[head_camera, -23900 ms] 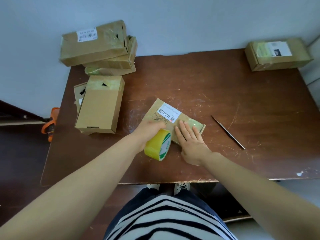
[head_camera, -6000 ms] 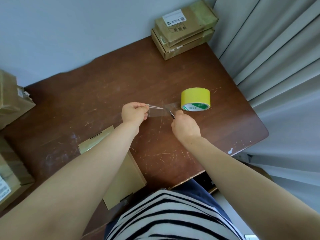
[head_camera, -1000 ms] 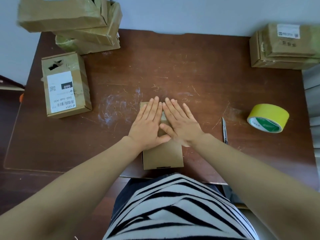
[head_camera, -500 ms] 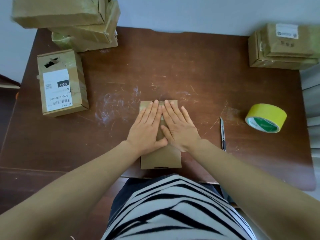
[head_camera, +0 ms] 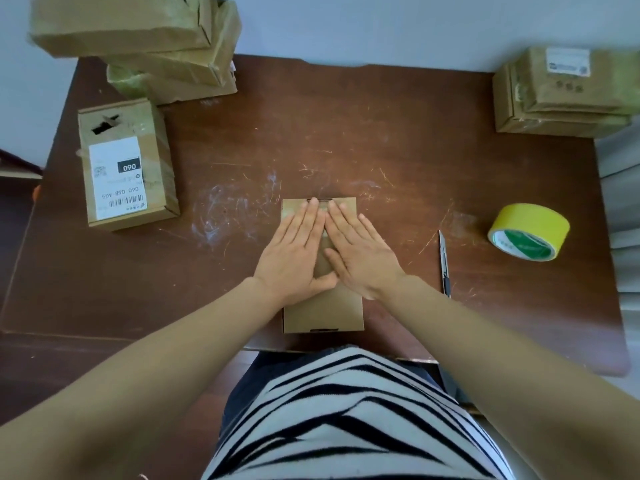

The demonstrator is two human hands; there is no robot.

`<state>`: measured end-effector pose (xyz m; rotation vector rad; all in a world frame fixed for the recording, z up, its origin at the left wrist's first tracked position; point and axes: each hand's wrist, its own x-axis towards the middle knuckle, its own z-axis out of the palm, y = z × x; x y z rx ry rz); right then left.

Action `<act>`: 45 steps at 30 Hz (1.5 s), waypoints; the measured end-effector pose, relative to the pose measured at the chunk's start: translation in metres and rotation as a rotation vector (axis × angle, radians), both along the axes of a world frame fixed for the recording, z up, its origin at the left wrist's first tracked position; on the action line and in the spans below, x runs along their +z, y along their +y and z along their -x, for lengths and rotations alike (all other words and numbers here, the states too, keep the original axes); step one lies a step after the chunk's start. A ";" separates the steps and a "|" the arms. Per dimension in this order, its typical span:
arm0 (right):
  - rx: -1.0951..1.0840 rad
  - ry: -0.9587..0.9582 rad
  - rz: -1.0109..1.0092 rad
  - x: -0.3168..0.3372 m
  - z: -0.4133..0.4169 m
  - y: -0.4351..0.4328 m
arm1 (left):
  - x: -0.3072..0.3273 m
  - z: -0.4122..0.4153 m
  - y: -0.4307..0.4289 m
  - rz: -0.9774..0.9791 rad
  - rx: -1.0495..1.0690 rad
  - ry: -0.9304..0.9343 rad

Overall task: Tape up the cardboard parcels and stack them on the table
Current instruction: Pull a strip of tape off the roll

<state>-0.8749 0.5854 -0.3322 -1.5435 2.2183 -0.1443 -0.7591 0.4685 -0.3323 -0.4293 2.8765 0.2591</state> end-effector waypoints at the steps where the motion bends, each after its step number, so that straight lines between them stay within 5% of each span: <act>1: 0.016 -0.017 -0.004 -0.001 0.002 0.001 | -0.001 -0.001 -0.002 0.001 -0.013 -0.008; 15: -0.084 -0.079 0.044 -0.003 0.008 0.017 | 0.016 0.001 -0.001 -0.013 0.125 0.092; 20: -0.227 -0.400 0.157 0.009 0.015 0.015 | 0.005 0.009 0.013 -0.033 -0.021 0.022; 29: -0.787 0.042 0.321 0.036 0.119 0.066 | 0.007 0.015 0.021 0.004 -0.023 -0.008; 32: -0.772 0.240 0.129 0.041 0.159 0.084 | 0.010 0.017 0.022 0.028 -0.020 -0.035; 37: -0.657 0.258 -0.606 0.041 0.186 0.082 | 0.020 0.029 0.025 0.044 -0.011 -0.007; 45: -0.398 0.136 -0.948 0.050 0.197 0.059 | 0.028 0.071 0.047 -0.010 0.041 0.001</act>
